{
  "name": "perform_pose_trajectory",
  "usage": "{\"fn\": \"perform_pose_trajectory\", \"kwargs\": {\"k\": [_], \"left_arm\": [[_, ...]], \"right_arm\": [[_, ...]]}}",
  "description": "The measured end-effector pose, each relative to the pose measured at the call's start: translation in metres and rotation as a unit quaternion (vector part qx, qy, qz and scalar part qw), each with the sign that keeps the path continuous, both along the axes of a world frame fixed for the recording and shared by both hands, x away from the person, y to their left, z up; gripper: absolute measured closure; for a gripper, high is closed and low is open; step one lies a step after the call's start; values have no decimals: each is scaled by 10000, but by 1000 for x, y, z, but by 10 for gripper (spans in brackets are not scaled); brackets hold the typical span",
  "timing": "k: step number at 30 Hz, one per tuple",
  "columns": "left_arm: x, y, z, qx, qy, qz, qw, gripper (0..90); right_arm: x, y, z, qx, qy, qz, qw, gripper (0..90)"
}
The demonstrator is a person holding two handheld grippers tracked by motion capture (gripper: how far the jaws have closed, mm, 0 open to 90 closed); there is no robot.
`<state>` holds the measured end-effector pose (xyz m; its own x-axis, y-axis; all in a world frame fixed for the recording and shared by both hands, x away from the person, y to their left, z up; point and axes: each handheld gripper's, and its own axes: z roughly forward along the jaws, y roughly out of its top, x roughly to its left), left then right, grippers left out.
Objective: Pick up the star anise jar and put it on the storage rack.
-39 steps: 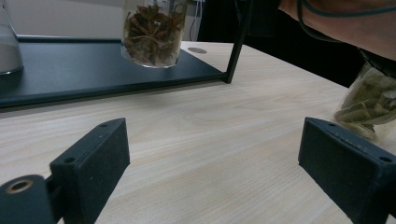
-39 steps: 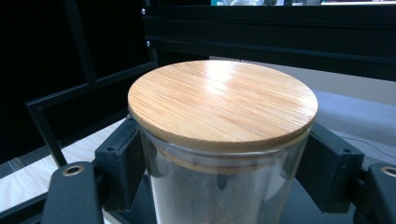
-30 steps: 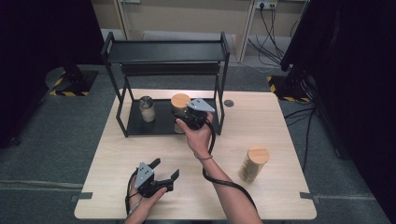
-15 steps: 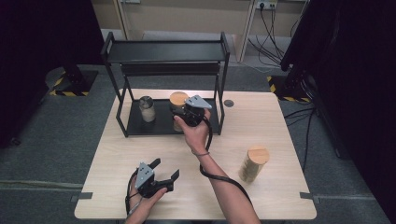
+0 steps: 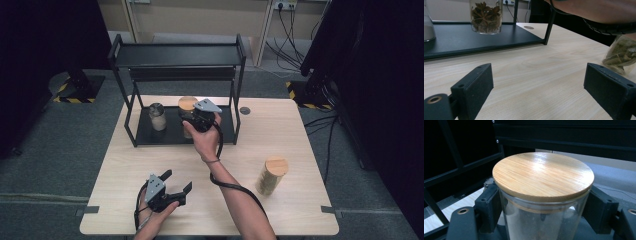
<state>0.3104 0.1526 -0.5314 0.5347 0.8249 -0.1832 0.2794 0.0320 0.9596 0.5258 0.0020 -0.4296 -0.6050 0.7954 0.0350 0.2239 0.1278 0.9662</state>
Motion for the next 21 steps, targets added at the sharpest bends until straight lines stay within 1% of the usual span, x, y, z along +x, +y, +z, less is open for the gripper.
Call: {"fn": "perform_pose_trajectory", "kwargs": {"k": [13, 21], "left_arm": [[0, -1, 0, -10, -10, 4, 10000, 82], [0, -1, 0, 3, -15, -2, 10000, 82]], "right_arm": [[10, 11, 0, -52, 15, -3, 10000, 255], [20, 16, 0, -59, 38, -50, 10000, 255]]}}
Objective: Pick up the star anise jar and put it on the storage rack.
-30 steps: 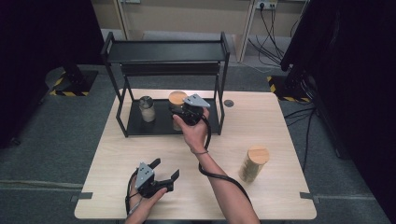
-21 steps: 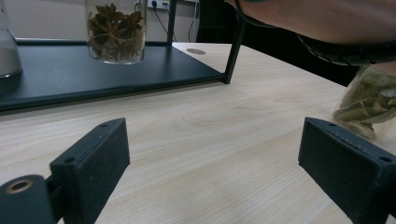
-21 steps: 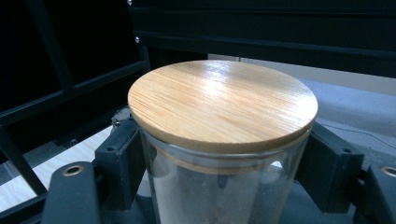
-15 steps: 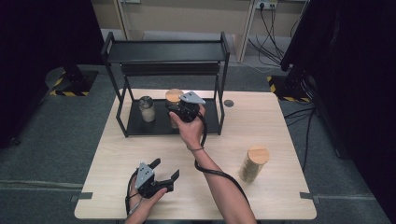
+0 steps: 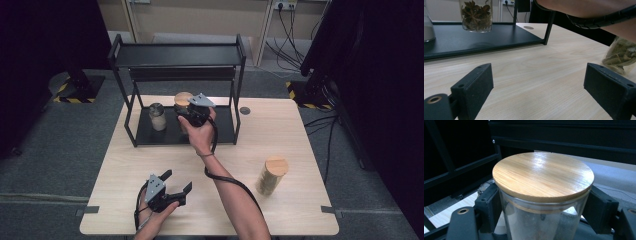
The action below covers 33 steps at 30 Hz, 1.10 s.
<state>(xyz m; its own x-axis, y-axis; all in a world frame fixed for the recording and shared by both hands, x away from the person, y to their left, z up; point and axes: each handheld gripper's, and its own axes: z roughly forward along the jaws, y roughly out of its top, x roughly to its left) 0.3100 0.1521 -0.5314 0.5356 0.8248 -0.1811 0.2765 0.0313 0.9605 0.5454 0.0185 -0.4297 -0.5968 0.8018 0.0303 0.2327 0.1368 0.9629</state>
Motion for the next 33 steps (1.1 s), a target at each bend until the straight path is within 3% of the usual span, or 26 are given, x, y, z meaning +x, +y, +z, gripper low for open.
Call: {"fn": "perform_pose_trajectory", "kwargs": {"k": [33], "left_arm": [[0, 0, 0, 28, -15, -26, 10000, 82]], "right_arm": [[31, 6, -7, -51, 145, -199, 9997, 255]]}}
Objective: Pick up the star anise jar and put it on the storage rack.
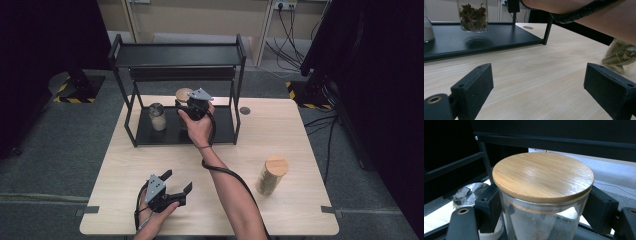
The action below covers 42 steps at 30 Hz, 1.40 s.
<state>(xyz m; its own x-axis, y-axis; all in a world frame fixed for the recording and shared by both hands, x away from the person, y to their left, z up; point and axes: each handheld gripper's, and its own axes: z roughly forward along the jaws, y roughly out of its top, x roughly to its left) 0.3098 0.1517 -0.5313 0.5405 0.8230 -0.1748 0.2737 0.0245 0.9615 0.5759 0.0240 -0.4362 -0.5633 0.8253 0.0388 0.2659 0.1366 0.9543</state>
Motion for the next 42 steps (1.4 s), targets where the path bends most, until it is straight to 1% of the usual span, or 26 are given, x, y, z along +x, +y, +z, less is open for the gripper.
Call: {"fn": "perform_pose_trajectory", "kwargs": {"k": [2, 11, 29, 37, 42], "left_arm": [[0, 0, 0, 0, 1, 0, 10000, 82], [0, 0, 0, 4, -6, -6, 10000, 82], [0, 0, 0, 15, -16, -11, 10000, 82], [0, 0, 0, 29, -31, -16, 10000, 82], [0, -1, 0, 41, -27, -12, 10000, 82]], "right_arm": [[1, 0, 0, -25, -20, -9, 10000, 255], [7, 3, -7, -24, 38, -51, 10000, 255], [11, 5, -16, -58, 82, -108, 9999, 255], [11, 6, -18, -47, 11, -88, 10000, 254], [10, 5, -20, 20, -7, -59, 10000, 252]]}}
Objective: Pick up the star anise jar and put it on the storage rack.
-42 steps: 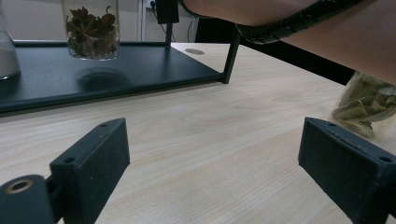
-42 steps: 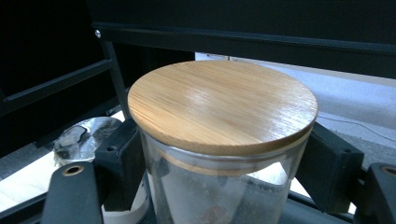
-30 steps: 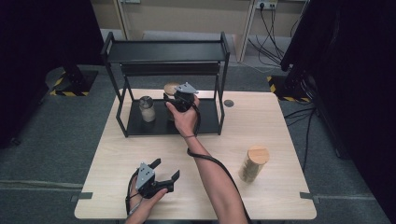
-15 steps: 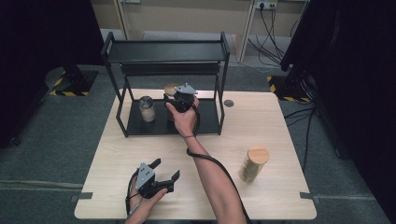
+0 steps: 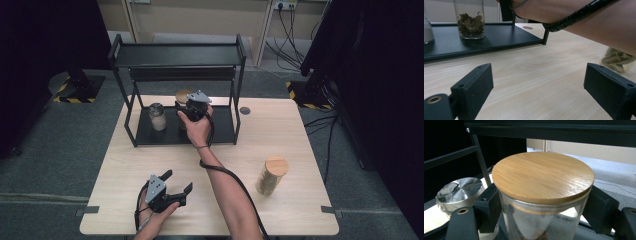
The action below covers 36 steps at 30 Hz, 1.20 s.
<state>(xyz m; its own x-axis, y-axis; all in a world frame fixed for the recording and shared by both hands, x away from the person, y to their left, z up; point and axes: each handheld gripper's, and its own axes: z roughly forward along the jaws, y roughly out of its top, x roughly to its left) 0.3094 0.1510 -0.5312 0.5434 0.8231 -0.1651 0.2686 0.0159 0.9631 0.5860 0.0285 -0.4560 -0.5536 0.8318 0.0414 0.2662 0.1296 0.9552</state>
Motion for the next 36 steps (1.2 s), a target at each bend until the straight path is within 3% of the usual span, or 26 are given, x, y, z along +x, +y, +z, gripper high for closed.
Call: {"fn": "perform_pose_trajectory", "kwargs": {"k": [16, 29, 36], "left_arm": [[0, 0, 0, -19, -6, 1, 10000, 81], [0, 0, 0, -11, -5, 3, 10000, 81], [0, 0, 0, -17, 3, 5, 10000, 81]], "right_arm": [[-2, 1, -4, 67, 73, 43, 9999, 223], [1, -3, -2, 53, 234, 9, 9997, 49], [-1, -5, -3, -11, 326, 42, 9995, 19]]}}
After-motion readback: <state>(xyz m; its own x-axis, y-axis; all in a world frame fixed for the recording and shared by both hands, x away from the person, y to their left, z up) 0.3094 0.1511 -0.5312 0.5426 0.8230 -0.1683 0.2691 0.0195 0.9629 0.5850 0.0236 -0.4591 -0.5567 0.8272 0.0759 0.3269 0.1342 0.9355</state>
